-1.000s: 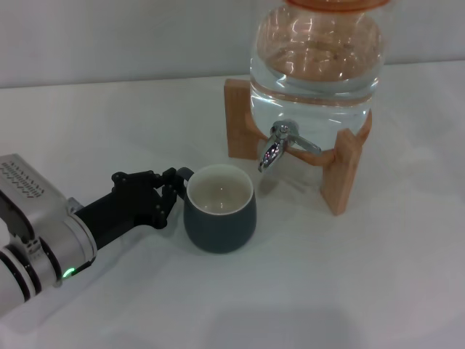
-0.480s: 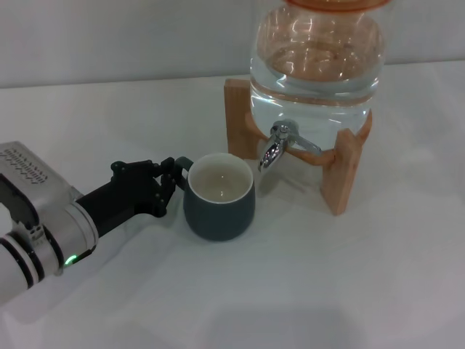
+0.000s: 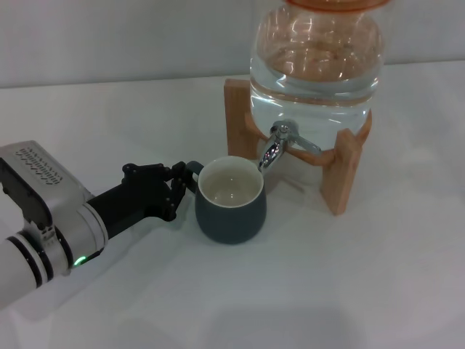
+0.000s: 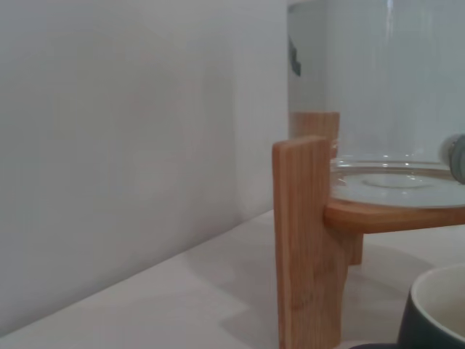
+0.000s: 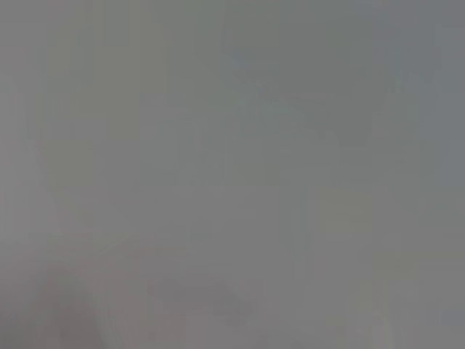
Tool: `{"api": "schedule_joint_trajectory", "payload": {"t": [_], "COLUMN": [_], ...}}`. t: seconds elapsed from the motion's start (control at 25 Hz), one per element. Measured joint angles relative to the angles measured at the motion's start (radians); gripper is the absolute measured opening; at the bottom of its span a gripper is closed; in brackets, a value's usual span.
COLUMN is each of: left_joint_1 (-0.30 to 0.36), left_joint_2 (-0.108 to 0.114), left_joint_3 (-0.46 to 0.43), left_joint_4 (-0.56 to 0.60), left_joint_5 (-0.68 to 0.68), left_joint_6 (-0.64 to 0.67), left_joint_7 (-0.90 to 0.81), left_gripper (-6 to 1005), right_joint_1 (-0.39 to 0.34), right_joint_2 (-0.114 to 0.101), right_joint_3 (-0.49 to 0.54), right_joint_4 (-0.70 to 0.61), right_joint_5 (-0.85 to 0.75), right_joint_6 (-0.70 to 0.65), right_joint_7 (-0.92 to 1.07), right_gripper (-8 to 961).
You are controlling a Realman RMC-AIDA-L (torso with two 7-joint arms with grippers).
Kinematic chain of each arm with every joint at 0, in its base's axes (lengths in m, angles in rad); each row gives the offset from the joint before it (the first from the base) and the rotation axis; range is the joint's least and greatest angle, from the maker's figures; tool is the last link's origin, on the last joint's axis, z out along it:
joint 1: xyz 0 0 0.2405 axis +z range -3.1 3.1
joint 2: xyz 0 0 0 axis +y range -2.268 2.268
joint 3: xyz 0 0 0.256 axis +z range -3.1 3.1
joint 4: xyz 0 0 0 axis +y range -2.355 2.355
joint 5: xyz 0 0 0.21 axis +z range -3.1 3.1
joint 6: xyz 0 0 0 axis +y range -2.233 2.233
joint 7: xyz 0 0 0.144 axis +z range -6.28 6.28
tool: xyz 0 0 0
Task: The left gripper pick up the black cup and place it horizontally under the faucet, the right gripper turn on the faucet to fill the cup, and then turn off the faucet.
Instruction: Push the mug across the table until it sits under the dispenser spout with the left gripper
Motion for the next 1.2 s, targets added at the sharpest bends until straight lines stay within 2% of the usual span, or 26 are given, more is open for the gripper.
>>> {"api": "schedule_joint_trajectory", "payload": {"t": [1.2], "left_joint_1": [-0.029], "left_joint_2": [-0.002], "left_joint_3": [0.013], "left_joint_4": [0.001], "left_joint_5": [0.0], "left_joint_6": [0.0], "left_joint_7": [0.0], "left_gripper": [125], "right_joint_1": [0.009], "right_joint_2": [0.003], "right_joint_3": [-0.01], "right_joint_4": [0.0], "right_joint_5": [0.0], "right_joint_6": [-0.011], "right_joint_7": [-0.001], "right_gripper": [841]}}
